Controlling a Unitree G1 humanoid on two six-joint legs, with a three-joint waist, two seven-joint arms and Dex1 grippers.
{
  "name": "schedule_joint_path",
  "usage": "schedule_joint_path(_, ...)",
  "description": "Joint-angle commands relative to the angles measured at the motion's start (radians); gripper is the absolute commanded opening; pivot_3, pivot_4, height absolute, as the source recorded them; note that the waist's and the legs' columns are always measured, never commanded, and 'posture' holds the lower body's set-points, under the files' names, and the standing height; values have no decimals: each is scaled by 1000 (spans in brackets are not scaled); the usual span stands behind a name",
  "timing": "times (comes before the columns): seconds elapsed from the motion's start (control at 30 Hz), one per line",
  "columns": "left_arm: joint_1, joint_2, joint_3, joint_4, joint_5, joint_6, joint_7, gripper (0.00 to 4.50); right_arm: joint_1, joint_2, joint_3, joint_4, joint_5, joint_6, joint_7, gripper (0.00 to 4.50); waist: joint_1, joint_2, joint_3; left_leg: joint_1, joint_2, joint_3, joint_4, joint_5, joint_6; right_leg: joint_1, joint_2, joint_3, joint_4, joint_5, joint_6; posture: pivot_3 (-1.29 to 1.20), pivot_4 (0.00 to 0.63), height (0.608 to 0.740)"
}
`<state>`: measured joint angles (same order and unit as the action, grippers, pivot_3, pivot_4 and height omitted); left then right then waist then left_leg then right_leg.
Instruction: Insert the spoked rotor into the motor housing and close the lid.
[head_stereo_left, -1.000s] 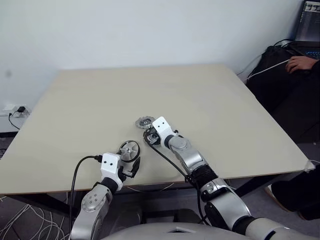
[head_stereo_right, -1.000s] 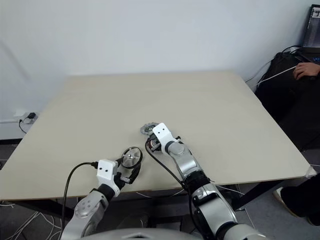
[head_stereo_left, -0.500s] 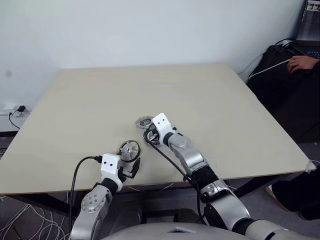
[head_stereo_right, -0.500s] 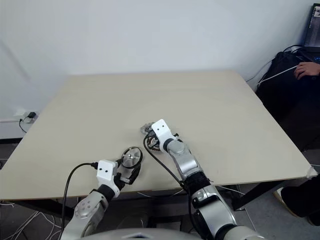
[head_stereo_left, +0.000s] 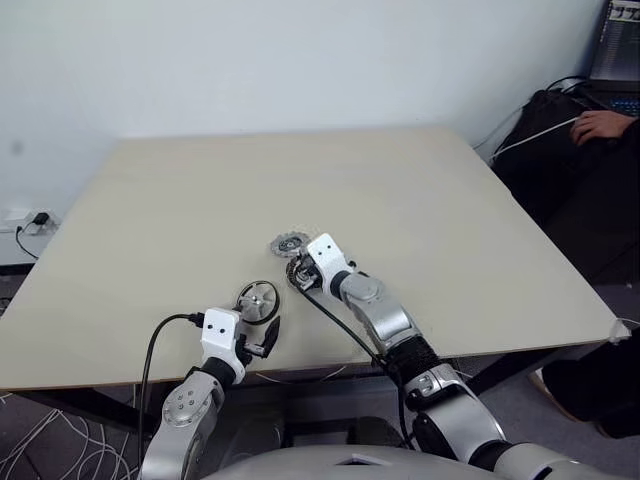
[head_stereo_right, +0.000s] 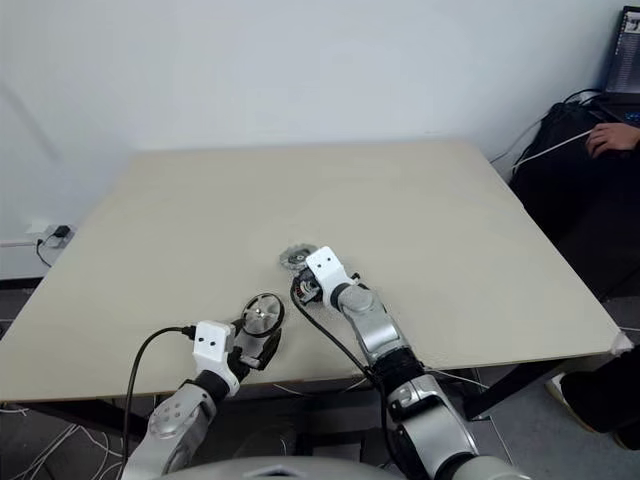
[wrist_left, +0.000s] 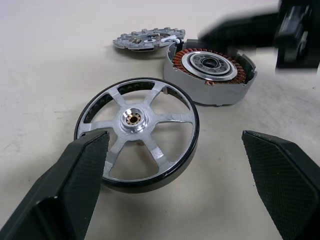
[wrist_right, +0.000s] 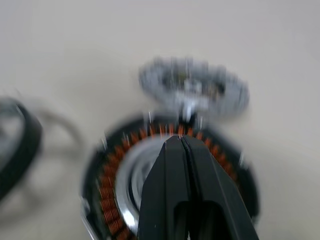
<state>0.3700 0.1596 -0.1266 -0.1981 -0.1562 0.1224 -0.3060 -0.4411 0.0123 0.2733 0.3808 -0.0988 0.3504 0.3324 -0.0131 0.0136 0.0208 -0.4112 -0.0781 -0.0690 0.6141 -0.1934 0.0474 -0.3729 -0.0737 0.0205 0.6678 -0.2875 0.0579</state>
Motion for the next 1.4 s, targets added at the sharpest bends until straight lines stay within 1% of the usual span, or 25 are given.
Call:
schedule_joint_path(0.03, -14, -1, 2, -37, 0, -12, -1, 4500, -18, -16, 18, -85, -19, 28, 9, 39, 1, 0, 0, 0, 0, 0, 0, 0, 0, 0, 0, 0, 0, 0, 0, 0, 0, 740)
schedule_joint_path(0.17, -17, -3, 2, -35, 0, -11, 0, 4500, -12, -43, 49, -121, -49, 81, 12, 39, 2, 0, 0, -1, 0, 0, 0, 0, 0, 0, -1, 0, 0, 0, -1, 0, 0, 740)
schedule_joint_path(0.3, -20, -4, 1, -31, 0, -12, 0, 4500, -10, -20, 29, -124, -16, 61, 7, 39, 0, 0, 0, 0, 0, 0, 0, 0, 0, 0, 0, 0, 0, 0, 0, 0, 0, 740)
schedule_joint_path(0.57, -19, -4, 5, -35, 1, -14, 4, 4500, 14, -20, 38, 79, -33, 46, -16, 39, 2, -1, 0, 0, -1, -1, 0, 0, 0, 0, 0, -1, 0, 0, -1, 0, 0, 740)
schedule_joint_path(0.67, -17, -4, 6, -34, 1, -16, 4, 4500, 25, -32, 42, 110, -44, 42, -25, 39, 1, 0, -2, 1, -1, -1, 0, 0, 0, 2, 0, -1, 0, 0, -1, 0, 0, 740)
schedule_joint_path(0.73, -16, -3, 6, -34, 0, -16, 2, 4500, 27, -34, 38, 99, -40, 40, -23, 39, 2, 0, -2, 2, 0, -1, 0, 0, 0, 3, 0, -1, 0, 0, -1, 0, 0, 740)
schedule_joint_path(0.9, -19, 0, 2, -32, 1, -14, -3, 4500, 22, -26, 16, -10, -18, 45, -20, 39, 2, -1, -1, 1, 0, -2, 1, 0, 0, 3, -1, -2, 0, 0, 1, 0, 0, 740)
schedule_joint_path(1.03, -25, 1, 1, -28, 0, -13, -7, 4500, 15, -41, 59, -129, -51, 120, -8, 39, 1, 0, 1, 0, 0, -2, 0, 0, 0, 1, 0, -1, 0, 1, 1, 0, 0, 740)
schedule_joint_path(1.2, -26, -2, -2, -25, 1, -15, -6, 4500, 0, -58, 87, -168, -73, 175, 8, 39, 2, 0, 1, 0, 0, -3, 0, 0, -1, 0, 1, -1, 0, 0, 0, 0, 0, 740)
schedule_joint_path(1.23, -26, -2, -2, -25, 1, -15, -6, 4500, -3, -59, 91, -170, -75, 182, 11, 205, 2, 0, 1, -1, 0, -3, 0, 0, -1, 0, 1, -1, 0, 0, 0, 0, 0, 740)
schedule_joint_path(1.3, -26, -3, -1, -25, 1, -14, -4, 4500, -9, -61, 101, -170, -83, 194, 11, 678, 2, 0, 1, -1, 0, -3, 0, 0, -1, 0, 1, -1, 0, 0, 0, 0, 0, 740)
schedule_joint_path(1.4, -25, -4, 0, -26, 1, -14, -1, 4500, -16, -62, 109, -169, -89, 204, 16, 1646, 2, 0, 1, -1, 0, -3, 0, 0, -1, 0, 1, -1, 0, -1, -2, 0, 0, 740)
